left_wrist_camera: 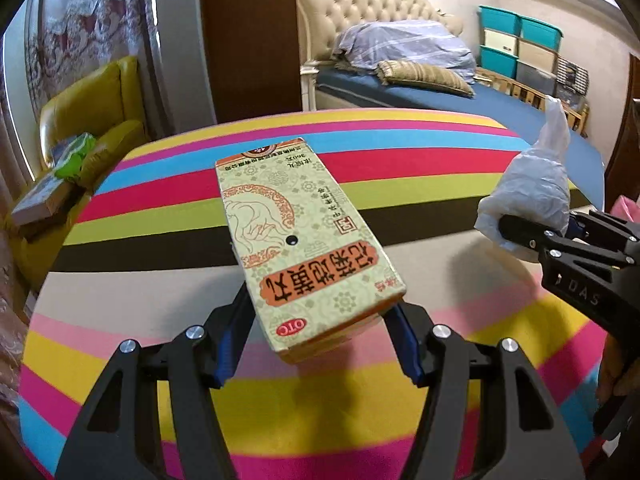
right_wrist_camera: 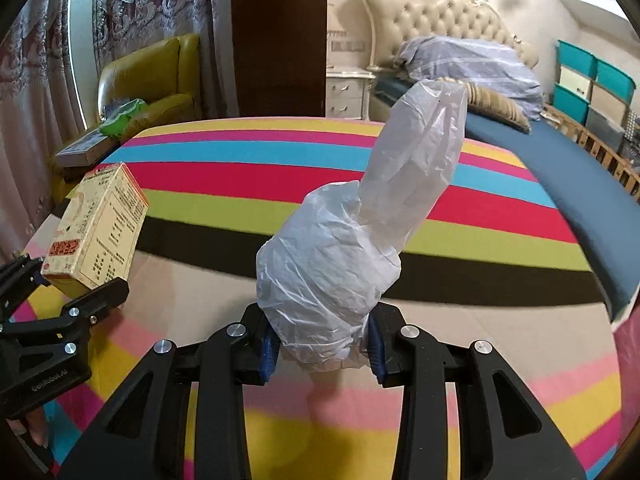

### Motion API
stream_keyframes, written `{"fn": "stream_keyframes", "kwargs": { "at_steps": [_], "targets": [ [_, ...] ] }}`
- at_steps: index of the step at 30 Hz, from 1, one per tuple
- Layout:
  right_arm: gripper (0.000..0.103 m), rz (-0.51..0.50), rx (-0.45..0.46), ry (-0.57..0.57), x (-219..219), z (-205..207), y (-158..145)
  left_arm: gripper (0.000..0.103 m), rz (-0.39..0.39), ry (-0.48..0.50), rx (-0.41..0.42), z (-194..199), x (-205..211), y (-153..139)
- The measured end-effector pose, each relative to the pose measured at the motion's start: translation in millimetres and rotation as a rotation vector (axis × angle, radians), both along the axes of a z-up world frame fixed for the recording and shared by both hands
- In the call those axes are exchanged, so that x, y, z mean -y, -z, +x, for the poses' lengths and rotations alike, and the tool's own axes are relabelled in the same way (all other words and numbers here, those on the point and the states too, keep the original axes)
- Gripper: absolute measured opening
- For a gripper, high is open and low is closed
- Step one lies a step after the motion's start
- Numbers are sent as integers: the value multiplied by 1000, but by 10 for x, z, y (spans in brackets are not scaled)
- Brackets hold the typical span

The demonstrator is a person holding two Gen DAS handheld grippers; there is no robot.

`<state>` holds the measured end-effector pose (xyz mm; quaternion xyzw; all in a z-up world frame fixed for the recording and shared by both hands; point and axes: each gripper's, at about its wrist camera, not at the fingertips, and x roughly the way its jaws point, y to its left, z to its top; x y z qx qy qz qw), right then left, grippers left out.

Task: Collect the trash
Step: 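Carry the medicine box and plastic bag over the pink wastebasket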

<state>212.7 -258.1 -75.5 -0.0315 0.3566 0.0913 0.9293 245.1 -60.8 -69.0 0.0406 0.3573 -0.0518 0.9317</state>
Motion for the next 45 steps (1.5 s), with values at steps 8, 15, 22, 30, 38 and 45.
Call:
{"fn": "stream_keyframes", "kwargs": {
  "at_steps": [8, 15, 22, 30, 38, 45],
  "targets": [
    [35, -2, 55, -5, 151, -554, -128, 60, 62, 76, 49, -611, 271, -134],
    [35, -17, 68, -8, 290, -845, -165, 61, 115, 153, 42, -814, 521, -88],
    [35, -31, 48, 45, 602, -958, -126, 61, 110, 253, 27, -784, 856, -80],
    [35, -38, 54, 137, 1111, -1083, -178, 61, 129, 371, 29, -763, 1398, -108],
    [35, -36, 59, 208, 1558, -1205, -184, 61, 168, 445, 33, -734, 1763, -127],
    [35, -47, 56, 261, 1849, -1290, -175, 61, 181, 497, 33, -680, 2047, -151]
  ]
}}
